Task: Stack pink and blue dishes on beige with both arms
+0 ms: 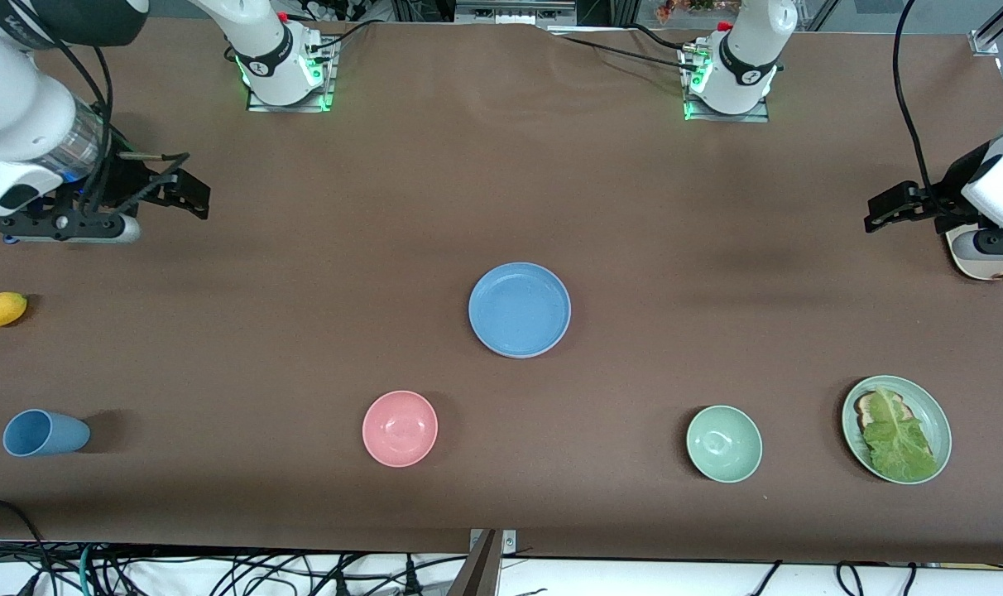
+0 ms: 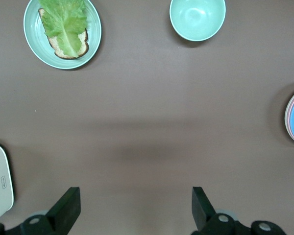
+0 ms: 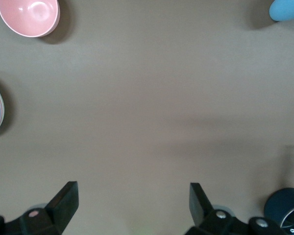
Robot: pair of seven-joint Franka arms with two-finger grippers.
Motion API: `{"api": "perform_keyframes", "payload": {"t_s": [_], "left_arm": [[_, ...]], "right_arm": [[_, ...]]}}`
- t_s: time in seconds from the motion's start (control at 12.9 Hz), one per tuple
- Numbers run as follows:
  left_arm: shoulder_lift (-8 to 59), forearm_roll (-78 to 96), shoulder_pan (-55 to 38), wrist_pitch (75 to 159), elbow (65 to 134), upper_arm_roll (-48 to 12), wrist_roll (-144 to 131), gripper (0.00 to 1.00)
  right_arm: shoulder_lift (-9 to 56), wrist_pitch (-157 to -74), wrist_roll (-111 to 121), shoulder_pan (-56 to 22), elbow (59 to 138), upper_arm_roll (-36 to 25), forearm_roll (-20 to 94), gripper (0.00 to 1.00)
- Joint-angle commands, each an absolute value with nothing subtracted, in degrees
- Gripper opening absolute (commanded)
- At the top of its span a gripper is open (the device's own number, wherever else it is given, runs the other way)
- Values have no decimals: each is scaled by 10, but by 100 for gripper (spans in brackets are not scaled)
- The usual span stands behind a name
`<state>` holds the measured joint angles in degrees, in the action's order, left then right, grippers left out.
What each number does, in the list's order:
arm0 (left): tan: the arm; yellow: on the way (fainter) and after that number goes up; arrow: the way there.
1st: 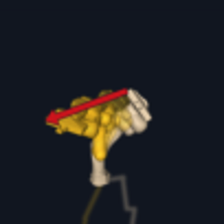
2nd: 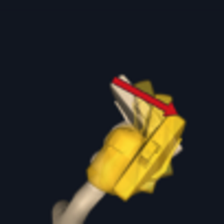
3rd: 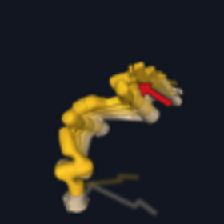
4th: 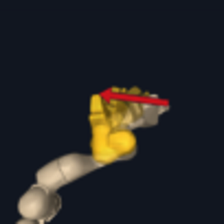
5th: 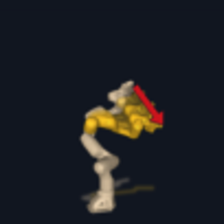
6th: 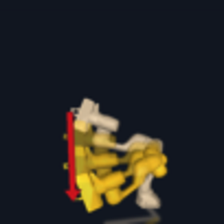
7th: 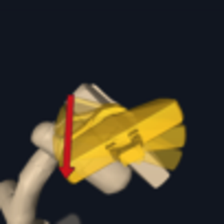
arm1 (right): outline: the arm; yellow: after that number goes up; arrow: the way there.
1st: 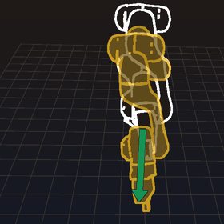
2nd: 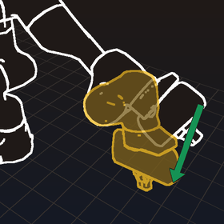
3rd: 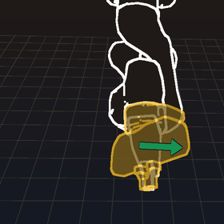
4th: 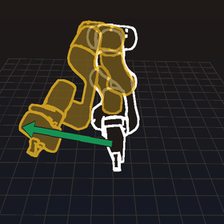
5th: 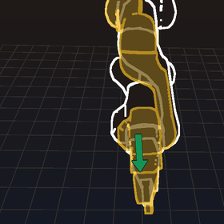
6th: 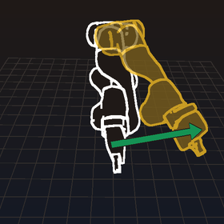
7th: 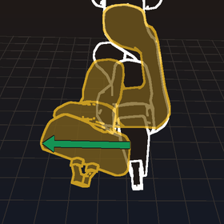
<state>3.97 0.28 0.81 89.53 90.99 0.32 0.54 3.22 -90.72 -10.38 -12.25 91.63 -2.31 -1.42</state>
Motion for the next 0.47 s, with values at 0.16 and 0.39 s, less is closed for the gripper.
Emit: {"api": "perform_keyframes", "payload": {"t_s": [0.16,0.39], "left_arm": [[42,-1,8,883,898,4,20,100],[42,-1,8,883,898,4,19,100]], "right_arm": [[26,-901,-93,-123,915,-25,-4,100],[27,-901,-92,-124,910,-25,-4,100]]}}
